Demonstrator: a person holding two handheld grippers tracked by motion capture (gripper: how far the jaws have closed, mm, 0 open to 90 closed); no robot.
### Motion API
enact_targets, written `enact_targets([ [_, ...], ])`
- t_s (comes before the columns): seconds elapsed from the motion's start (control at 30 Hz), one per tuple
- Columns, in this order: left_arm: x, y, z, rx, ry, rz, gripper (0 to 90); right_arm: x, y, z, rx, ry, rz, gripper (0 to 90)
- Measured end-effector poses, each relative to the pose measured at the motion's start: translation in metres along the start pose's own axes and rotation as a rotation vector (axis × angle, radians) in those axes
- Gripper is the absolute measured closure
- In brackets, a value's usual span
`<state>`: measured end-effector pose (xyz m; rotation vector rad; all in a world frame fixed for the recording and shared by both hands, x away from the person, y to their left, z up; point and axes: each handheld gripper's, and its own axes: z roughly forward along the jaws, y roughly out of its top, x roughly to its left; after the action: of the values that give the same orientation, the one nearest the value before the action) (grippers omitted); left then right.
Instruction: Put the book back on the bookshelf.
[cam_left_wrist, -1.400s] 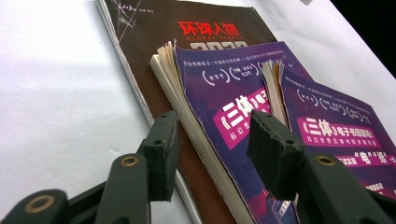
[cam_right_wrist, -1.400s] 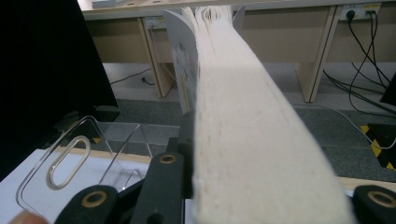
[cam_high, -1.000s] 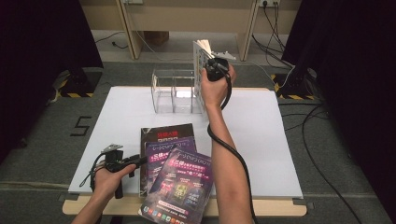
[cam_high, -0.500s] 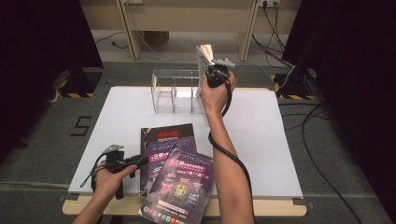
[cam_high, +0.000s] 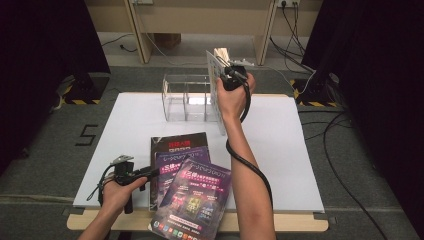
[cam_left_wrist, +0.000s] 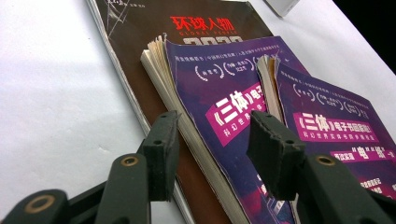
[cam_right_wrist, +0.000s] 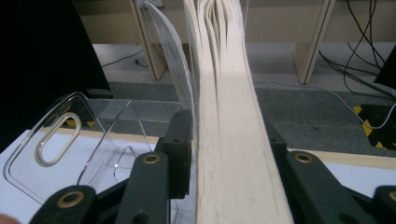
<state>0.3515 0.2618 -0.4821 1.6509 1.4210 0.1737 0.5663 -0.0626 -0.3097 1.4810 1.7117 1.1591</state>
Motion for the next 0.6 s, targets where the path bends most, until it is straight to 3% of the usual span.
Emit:
enact_targets([
  [0.27, -0.0006, -0.0004, 0.0009, 0.002, -0.003, 0.001, 52.6, 0.0005, 0.0029, 0.0018, 0.033, -0.007, -0.009, 64.9],
  [0.4, -0.0004, -0.0003, 0.0012, 0.002, 0.000, 0.001, 52.7, 0.0014, 0.0028, 0.0014, 0.044, -0.022, -0.023, 72.1],
  [0.6, -0.0003, -0.0005, 0.0014, 0.004, 0.000, 0.002, 52.7, 0.0024, 0.0042, 0.0015, 0.057, -0.039, -0.032, 74.2],
])
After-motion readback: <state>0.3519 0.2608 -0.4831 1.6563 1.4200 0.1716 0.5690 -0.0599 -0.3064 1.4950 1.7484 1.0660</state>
